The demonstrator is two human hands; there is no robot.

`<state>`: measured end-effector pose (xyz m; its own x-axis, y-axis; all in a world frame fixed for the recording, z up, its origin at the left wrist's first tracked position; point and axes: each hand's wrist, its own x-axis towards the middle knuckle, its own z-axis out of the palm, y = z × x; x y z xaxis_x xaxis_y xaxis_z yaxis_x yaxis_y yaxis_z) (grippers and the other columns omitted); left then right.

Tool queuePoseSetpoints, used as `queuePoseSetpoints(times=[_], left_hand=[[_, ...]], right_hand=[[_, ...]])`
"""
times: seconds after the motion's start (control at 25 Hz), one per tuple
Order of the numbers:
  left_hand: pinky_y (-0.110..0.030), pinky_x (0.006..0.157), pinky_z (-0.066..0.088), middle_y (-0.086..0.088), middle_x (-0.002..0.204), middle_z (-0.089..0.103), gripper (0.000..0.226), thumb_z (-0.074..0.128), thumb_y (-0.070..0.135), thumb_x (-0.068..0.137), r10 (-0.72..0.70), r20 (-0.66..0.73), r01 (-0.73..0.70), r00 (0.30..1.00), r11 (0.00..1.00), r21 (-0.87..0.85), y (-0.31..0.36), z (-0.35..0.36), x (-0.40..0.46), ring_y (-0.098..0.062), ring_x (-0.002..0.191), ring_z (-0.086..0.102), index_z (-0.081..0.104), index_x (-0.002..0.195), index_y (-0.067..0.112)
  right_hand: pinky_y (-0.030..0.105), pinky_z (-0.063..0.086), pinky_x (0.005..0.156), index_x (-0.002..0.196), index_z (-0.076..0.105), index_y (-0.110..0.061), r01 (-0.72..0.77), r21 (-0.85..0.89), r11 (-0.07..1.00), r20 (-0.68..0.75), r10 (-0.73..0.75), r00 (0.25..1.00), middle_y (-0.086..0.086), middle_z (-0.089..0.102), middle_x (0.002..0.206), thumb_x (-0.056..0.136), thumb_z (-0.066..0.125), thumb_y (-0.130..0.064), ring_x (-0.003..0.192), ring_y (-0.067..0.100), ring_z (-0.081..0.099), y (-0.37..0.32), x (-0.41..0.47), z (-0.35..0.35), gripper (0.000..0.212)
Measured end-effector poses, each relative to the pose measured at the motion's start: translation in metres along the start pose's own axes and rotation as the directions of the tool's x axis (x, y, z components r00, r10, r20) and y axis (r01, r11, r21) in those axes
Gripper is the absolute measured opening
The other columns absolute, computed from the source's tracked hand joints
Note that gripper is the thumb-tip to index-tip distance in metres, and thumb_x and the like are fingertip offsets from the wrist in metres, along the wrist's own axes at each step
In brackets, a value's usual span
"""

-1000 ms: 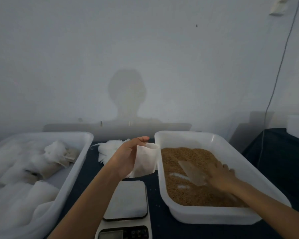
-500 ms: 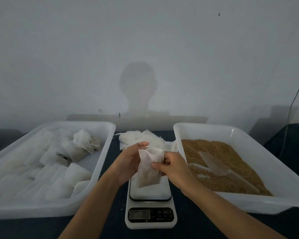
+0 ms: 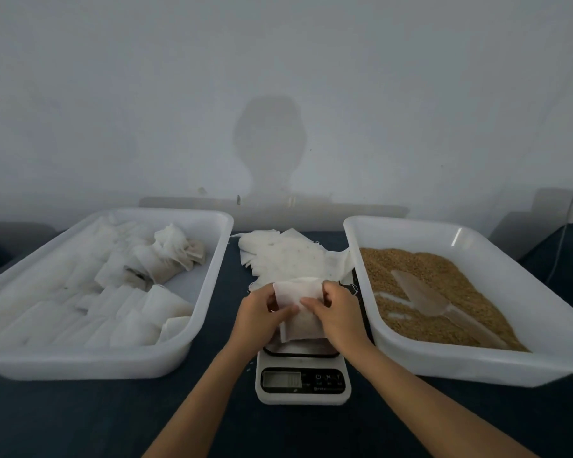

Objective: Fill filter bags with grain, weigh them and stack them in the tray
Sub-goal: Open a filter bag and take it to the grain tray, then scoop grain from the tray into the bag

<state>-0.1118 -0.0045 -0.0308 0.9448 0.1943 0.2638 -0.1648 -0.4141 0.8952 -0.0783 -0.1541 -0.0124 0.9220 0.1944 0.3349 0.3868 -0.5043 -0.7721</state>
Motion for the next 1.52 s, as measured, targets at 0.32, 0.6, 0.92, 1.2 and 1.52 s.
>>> queuePoseSetpoints(times=[0.32,0.6,0.92,1.2,1.52], left_hand=[[-0.013,0.070,0.043,0.017,0.096,0.059,0.041,0.072,0.016,0.082,-0.032,-0.048,0.036,0.998,0.997,0.073,-0.007,-0.003,0.009,-0.003,0.089,0.058,0.048,0.114,0.023],[-0.022,0.082,0.047,0.009,0.103,0.065,0.036,0.070,0.004,0.082,0.008,-0.179,-0.021,0.984,0.997,-0.069,-0.011,-0.024,0.019,-0.010,0.102,0.060,0.050,0.108,0.019],[-0.019,0.081,0.048,0.005,0.104,0.065,0.027,0.068,0.004,0.083,0.006,-0.169,-0.015,0.986,0.999,-0.048,-0.014,-0.025,0.015,-0.011,0.100,0.060,0.055,0.104,0.015],[-0.027,0.084,0.049,0.007,0.101,0.064,0.025,0.068,0.004,0.083,0.016,-0.149,-0.019,0.989,1.000,-0.022,-0.011,-0.021,0.016,-0.010,0.096,0.059,0.056,0.101,0.017],[-0.012,0.078,0.044,0.003,0.114,0.062,0.034,0.067,0.031,0.087,-0.041,0.048,0.025,0.998,0.955,0.294,-0.018,-0.006,0.019,-0.007,0.096,0.056,0.058,0.118,0.020]], right_hand=[[0.010,0.040,0.081,0.116,0.048,-0.018,0.030,0.074,0.997,0.024,-0.032,0.999,-0.004,0.059,0.109,0.091,0.048,0.004,0.104,0.007,0.054,0.011,0.000,-0.002,0.032],[0.030,0.038,0.099,0.124,0.044,-0.011,-0.044,0.193,0.980,0.030,0.039,0.999,0.001,0.053,0.122,0.091,0.050,-0.001,0.114,0.008,0.045,0.009,0.011,-0.006,0.035],[0.024,0.036,0.091,0.121,0.045,-0.010,-0.081,0.255,0.964,0.025,0.077,0.997,0.004,0.053,0.119,0.092,0.049,0.000,0.111,0.011,0.048,0.014,0.012,-0.002,0.031],[0.010,0.036,0.078,0.118,0.047,-0.011,-0.066,0.241,0.968,0.029,0.061,0.998,0.001,0.055,0.114,0.092,0.048,0.000,0.102,0.005,0.049,0.018,0.013,-0.001,0.028],[0.018,0.040,0.086,0.117,0.051,-0.016,-0.092,0.080,0.992,0.079,0.086,0.993,-0.002,0.058,0.110,0.090,0.054,-0.006,0.105,0.010,0.054,0.033,0.010,0.008,0.029]])
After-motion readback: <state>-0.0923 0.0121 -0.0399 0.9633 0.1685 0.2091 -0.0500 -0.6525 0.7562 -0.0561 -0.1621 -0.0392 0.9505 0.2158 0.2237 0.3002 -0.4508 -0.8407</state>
